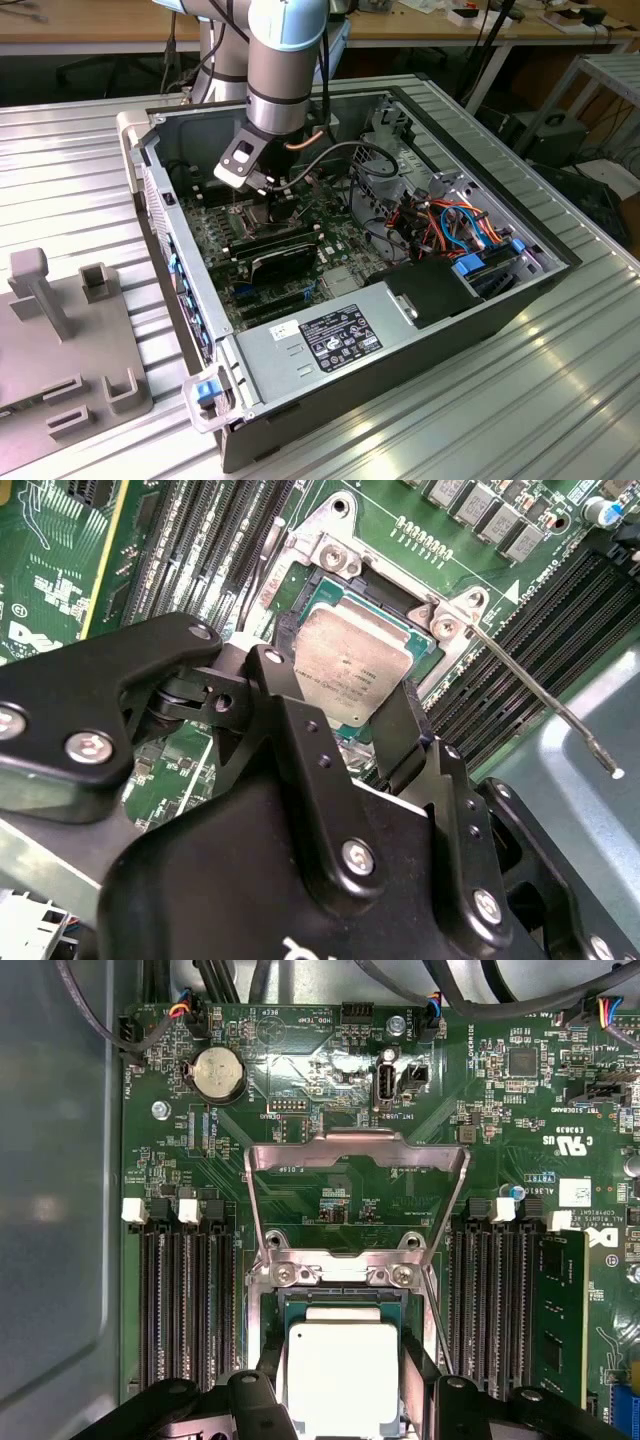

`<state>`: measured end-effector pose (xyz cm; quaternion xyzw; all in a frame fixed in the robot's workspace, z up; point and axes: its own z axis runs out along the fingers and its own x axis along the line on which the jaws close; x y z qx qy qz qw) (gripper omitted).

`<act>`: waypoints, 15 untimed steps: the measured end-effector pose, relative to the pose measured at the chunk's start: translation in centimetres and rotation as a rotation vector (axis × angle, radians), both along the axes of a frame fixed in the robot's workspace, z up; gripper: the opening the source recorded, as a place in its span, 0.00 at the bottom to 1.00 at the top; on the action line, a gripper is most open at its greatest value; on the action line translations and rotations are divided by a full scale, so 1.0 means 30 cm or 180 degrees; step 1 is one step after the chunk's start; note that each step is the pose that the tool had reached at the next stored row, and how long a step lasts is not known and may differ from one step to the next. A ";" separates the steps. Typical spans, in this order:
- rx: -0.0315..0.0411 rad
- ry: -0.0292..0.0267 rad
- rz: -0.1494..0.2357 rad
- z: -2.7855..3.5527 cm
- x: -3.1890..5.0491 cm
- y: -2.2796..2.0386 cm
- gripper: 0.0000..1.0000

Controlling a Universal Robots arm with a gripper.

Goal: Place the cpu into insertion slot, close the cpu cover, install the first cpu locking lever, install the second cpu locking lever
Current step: 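Place the cpu into insertion slot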

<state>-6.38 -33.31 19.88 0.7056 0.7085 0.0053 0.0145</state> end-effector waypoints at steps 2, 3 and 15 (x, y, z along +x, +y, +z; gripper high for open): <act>0.0000 0.0000 -0.0005 -0.001 0.001 0.000 0.55; 0.0000 0.0001 -0.0009 -0.001 0.002 0.000 0.55; 0.0001 0.0001 -0.0035 -0.002 0.005 0.000 0.55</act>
